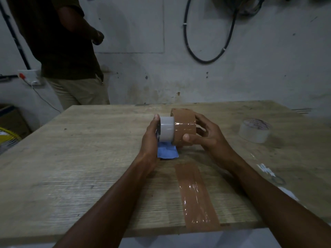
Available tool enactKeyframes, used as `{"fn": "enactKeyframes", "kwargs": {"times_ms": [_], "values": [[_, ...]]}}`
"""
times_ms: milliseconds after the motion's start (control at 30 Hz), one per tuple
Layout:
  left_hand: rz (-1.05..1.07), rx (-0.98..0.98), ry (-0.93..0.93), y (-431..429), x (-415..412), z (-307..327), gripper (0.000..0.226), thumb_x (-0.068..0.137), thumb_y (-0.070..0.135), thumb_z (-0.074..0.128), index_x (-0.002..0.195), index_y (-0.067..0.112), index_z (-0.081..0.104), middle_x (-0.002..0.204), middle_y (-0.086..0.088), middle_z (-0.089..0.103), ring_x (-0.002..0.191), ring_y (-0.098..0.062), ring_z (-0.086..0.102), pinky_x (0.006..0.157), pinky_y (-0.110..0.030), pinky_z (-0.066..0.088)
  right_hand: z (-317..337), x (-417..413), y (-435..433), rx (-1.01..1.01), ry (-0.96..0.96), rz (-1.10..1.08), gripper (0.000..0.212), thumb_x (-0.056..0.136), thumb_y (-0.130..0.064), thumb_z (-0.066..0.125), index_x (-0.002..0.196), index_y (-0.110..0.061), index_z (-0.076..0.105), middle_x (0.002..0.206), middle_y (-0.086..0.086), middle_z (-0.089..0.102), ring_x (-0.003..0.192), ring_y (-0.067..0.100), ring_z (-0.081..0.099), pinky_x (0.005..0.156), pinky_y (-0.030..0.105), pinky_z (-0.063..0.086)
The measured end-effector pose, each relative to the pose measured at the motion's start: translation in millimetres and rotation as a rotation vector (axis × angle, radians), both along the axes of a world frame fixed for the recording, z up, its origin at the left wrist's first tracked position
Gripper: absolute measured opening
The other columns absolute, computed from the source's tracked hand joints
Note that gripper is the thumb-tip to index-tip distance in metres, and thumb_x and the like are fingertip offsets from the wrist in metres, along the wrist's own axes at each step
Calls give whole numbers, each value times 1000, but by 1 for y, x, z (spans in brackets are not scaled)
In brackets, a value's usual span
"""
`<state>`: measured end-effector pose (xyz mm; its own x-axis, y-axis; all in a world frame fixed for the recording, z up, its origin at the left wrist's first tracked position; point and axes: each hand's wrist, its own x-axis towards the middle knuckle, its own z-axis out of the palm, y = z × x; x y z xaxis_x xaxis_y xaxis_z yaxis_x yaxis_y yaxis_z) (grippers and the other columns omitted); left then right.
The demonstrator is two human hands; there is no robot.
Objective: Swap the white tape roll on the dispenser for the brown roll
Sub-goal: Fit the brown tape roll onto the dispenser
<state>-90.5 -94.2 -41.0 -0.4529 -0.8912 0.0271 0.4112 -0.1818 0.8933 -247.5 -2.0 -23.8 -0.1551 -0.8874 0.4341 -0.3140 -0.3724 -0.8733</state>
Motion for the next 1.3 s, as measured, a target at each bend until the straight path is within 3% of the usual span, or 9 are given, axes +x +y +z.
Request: {"fn": "enactKeyframes", "kwargs": {"times_ms": [167, 333, 500, 600, 733, 833, 933, 1033, 1300], "values": [[-7, -123, -156, 2, -2, -2, 75, 80, 70, 47, 130, 17, 62, 120, -14, 72, 105, -29, 71, 89, -44, 58, -1, 9, 3, 35, 47, 43, 80, 71, -47, 77, 144, -28, 48, 134, -8, 62, 120, 10, 60, 88, 29, 56], [56, -94, -163, 0, -3, -4, 87, 73, 79, 56, 137, 19, 56, 126, -14, 69, 113, -34, 68, 100, -56, 52, -1, 11, 4, 43, 96, 78, 76, 79, -30, 79, 147, -27, 45, 136, -6, 62, 119, 5, 62, 89, 26, 56], [94, -62, -132, -2, -3, -4, 79, 77, 67, 52, 136, 15, 56, 124, -15, 70, 111, -33, 68, 94, -48, 57, -1, 19, 3, 11, 63, 32, 81, 71, -34, 86, 143, -23, 49, 136, -7, 61, 115, 7, 65, 94, 28, 55], [148, -6, -82, -3, -4, -3, 86, 74, 69, 63, 139, 13, 52, 126, -18, 68, 112, -37, 68, 95, -54, 55, -2, 23, 2, -13, -24, -22, 57, 72, -26, 84, 123, -17, 58, 122, -5, 67, 106, 10, 69, 87, 30, 58], [146, 23, -71, -4, -6, -7, 107, 55, 75, 74, 139, 12, 54, 124, -19, 69, 109, -37, 69, 84, -47, 58, -1, 31, 7, -10, -106, 81, 28, 90, -13, 67, 117, -12, 67, 108, 0, 76, 101, 11, 73, 81, 20, 56], [139, 0, -63, -6, -6, -6, 94, 67, 69, 68, 140, 11, 52, 126, -18, 68, 110, -37, 68, 89, -50, 57, 1, 33, 6, -12, -167, 72, 33, 94, -26, 57, 119, -8, 68, 106, 3, 77, 99, 13, 74, 81, 20, 56], [111, -23, -77, -7, -7, -8, 81, 75, 62, 58, 139, 12, 53, 124, -18, 69, 108, -38, 69, 87, -49, 58, 0, 31, 2, -18, -173, 42, 19, 97, -19, 56, 109, -14, 70, 95, -5, 78, 93, 10, 75, 76, 17, 56], [103, -11, -65, -8, -7, -9, 80, 75, 62, 59, 138, 12, 54, 125, -19, 69, 108, -40, 68, 91, -54, 56, -2, 31, 0, -37, -132, 11, 24, 93, -27, 58, 109, -14, 70, 100, -2, 78, 95, 12, 75, 82, 22, 58], [62, 25, -40, -8, -4, -8, 82, 78, 66, 57, 141, 14, 52, 128, -19, 67, 110, -38, 69, 73, -41, 60, -7, 33, -1, -27, -82, -17, 27, 89, -36, 59, 109, -20, 69, 101, -1, 77, 94, 10, 74, 80, 20, 57]]}}
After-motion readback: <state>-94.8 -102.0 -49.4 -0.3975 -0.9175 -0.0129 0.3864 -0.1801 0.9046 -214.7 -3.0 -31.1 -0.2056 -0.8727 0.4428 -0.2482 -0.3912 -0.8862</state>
